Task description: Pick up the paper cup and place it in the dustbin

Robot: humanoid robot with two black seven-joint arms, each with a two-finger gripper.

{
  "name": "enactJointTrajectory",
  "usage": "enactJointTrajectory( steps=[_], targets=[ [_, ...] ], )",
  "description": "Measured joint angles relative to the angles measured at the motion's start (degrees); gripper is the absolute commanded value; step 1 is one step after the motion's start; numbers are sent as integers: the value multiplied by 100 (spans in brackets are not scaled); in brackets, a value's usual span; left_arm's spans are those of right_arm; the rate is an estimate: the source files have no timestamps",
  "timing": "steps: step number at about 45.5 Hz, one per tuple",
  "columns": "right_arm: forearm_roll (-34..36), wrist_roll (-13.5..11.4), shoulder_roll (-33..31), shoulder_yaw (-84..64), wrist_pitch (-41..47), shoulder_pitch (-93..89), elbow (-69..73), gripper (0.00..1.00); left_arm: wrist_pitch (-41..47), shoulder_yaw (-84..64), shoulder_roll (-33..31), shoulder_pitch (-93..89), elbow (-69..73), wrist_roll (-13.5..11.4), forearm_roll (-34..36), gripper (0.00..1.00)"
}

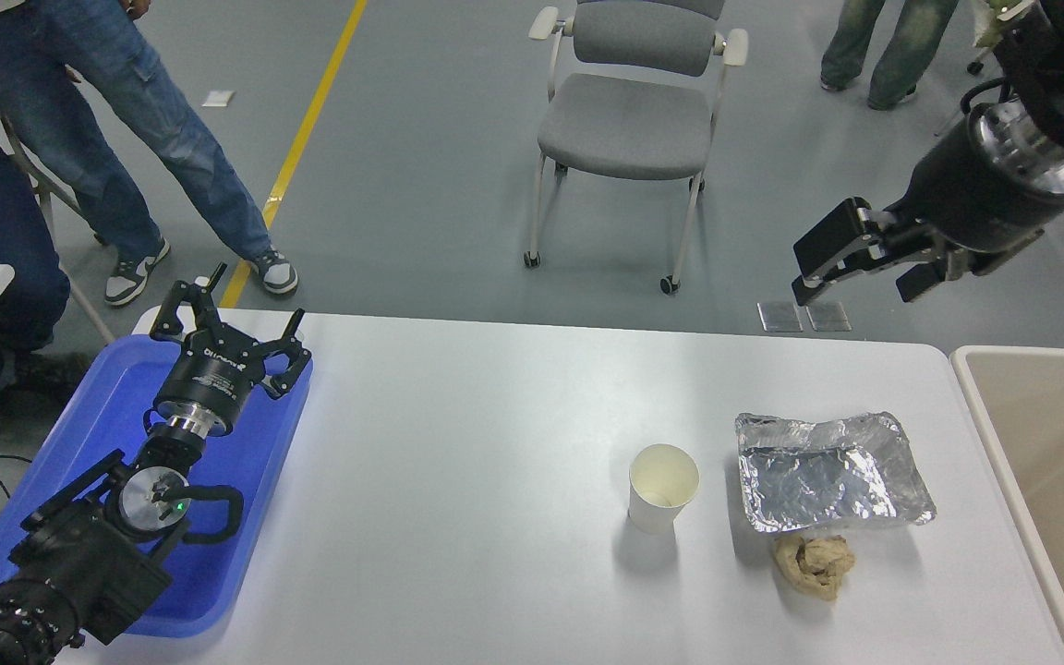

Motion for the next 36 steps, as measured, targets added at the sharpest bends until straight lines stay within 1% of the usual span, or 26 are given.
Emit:
enactJointTrajectory(
  steps=[24, 36],
  targets=[
    [-67, -35, 332, 414, 17, 138, 8, 100, 0, -1, 0, 0, 0, 0, 0, 100],
    [-32, -38, 503, 636, 18, -172, -20, 100, 0, -1, 0, 0, 0, 0, 0, 100]
  ],
)
